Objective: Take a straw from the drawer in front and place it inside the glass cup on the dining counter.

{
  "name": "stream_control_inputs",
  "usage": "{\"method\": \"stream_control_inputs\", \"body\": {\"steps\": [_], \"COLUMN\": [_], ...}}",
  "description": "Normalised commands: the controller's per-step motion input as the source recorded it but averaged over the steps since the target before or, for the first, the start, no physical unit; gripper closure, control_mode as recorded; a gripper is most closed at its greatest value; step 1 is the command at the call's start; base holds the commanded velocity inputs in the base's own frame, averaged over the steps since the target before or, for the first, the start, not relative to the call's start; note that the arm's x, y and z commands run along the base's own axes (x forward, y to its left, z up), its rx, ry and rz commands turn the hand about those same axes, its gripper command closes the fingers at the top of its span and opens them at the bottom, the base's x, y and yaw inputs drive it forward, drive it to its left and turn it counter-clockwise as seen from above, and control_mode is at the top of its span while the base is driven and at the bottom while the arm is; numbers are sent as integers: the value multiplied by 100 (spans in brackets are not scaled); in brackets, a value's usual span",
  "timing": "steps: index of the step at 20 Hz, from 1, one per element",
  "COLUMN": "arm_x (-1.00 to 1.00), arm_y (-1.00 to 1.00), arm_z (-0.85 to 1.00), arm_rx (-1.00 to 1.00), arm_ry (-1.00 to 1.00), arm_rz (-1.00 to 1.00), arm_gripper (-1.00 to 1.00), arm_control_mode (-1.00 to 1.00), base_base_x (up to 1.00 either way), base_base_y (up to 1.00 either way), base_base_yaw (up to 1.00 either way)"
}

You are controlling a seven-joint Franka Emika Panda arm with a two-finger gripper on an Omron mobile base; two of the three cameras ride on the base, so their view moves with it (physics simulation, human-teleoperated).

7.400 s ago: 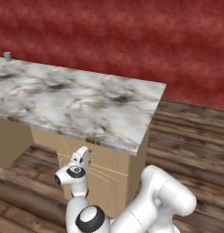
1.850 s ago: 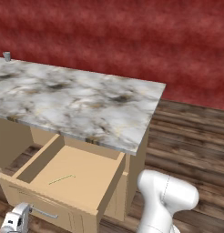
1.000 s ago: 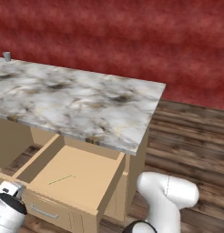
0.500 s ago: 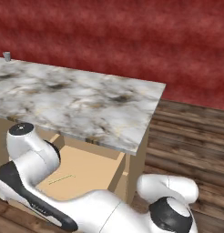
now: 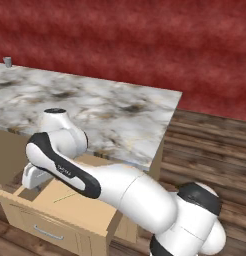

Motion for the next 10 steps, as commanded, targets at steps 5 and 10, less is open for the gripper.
{"method": "stream_control_inputs", "body": {"steps": [5,10], "arm_x": [46,42], "arm_y": [-30,-18], "arm_z": [0,-1], "arm_rx": [-14,-12], "arm_ry": [1,1], "arm_rz": [1,8], "arm_gripper": [-100,-100], "arm_control_mode": [-100,-100], "base_base_x": [0,0], "base_base_y": [0,0], "base_base_yaw": [0,0]}}
